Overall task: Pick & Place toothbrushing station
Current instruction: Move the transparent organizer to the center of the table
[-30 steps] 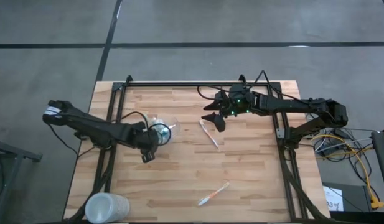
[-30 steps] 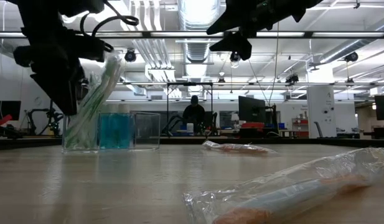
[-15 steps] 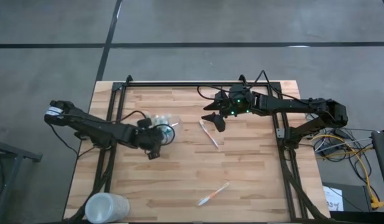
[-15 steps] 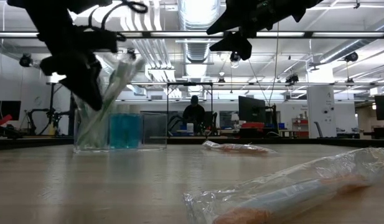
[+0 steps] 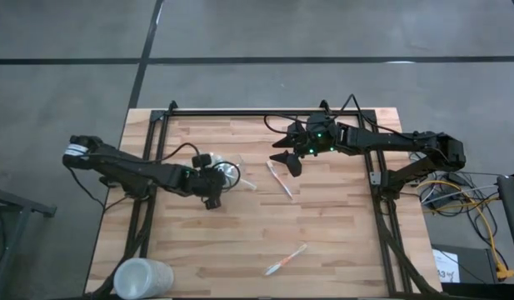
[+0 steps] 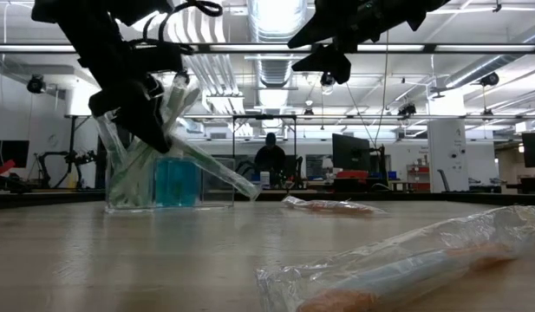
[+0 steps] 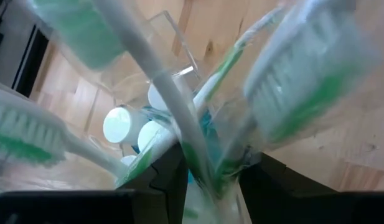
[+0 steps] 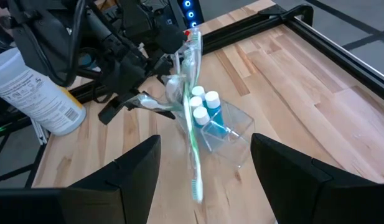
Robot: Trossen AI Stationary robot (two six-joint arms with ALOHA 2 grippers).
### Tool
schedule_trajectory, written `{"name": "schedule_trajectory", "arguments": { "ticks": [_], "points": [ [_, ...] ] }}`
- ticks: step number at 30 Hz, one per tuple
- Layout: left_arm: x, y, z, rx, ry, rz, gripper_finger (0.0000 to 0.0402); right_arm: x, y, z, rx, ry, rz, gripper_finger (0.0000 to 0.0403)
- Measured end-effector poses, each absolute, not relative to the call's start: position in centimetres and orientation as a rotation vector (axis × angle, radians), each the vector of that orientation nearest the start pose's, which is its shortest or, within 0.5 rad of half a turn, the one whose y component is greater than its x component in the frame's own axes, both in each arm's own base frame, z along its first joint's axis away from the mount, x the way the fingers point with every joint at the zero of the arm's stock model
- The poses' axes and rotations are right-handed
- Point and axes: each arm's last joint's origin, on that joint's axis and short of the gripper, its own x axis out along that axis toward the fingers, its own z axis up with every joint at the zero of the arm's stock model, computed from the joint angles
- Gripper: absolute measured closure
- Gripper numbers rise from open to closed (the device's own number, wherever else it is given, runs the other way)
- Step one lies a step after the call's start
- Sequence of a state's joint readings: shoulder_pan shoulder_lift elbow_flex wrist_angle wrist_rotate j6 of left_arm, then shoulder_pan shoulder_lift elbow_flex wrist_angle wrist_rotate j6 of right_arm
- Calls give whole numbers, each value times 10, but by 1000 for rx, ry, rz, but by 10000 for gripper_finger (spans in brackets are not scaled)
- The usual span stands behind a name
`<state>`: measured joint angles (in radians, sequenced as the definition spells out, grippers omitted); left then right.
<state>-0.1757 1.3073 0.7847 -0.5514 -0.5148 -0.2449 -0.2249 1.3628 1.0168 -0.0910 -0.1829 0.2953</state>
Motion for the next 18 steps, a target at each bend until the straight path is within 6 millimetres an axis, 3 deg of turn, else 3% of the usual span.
{"name": "schedule_trajectory", "arguments": {
  "ticks": [18],
  "points": [
    [230, -27, 202, 61, 1068, 367, 266, 297, -63, 294, 365, 420, -102, 158]
  ]
}}
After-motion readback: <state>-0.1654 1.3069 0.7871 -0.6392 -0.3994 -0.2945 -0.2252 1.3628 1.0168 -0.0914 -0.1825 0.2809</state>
